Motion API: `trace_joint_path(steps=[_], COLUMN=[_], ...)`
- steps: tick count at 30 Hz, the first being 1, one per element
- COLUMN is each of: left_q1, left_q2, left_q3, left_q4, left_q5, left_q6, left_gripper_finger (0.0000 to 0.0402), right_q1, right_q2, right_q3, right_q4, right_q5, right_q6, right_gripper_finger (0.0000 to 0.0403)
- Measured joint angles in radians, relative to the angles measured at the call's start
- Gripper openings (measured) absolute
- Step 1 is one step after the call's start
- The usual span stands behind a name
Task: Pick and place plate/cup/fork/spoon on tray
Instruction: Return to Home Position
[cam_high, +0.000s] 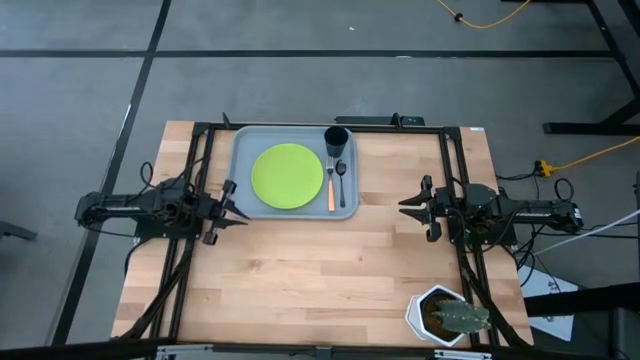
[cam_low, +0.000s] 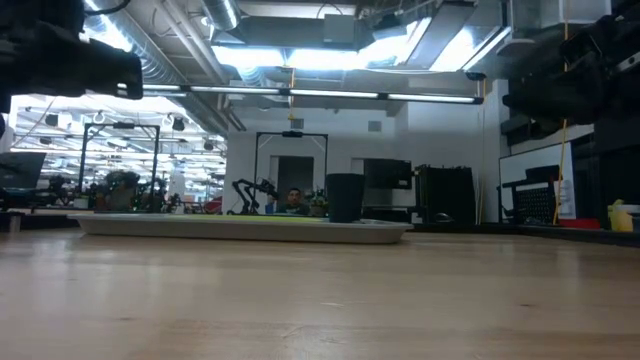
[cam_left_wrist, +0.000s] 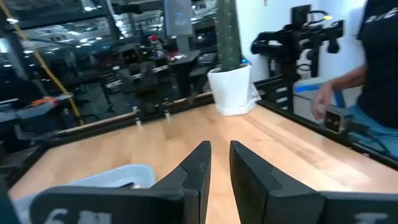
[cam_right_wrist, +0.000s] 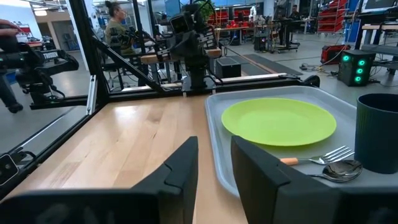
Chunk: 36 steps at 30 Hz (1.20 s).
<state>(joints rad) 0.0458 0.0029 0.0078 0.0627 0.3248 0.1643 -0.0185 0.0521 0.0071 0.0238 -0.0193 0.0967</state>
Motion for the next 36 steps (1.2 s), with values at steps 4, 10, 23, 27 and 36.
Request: trace_joint_path(steps=[4, 10, 23, 27, 36], left_q1=[0.023, 0.026, 0.026, 0.026, 0.025], left_q2=[0.000, 0.000, 0.000, 0.000, 0.000], left_q3=[0.000, 0.000, 0.000, 0.000, 0.001], left_q4=[-0.001, -0.002, -0.003, -0.008, -0.051], left_q5=[0.005, -0.005, -0.006, -0.092, -0.316], left_q6=[-0.004, 0.003, 0.003, -0.109, -0.147], left_gripper_finger=[0.0053, 0.0053, 0.0053, 0.0053, 0.0053], right_q1=[0.000, 0.000, 0.000, 0.000, 0.000], right_q2=[0.000, 0.000, 0.000, 0.000, 0.000], right_q3=[0.000, 0.000, 0.000, 0.000, 0.000], right_q4=[0.000, 0.000, 0.000, 0.000, 0.000], right_q5=[0.000, 0.000, 0.000, 0.000, 0.000], right_q6=[0.000, 0.000, 0.000, 0.000, 0.000], right_gripper_finger=[0.0100, 0.0100, 0.0100, 0.0100, 0.0100])
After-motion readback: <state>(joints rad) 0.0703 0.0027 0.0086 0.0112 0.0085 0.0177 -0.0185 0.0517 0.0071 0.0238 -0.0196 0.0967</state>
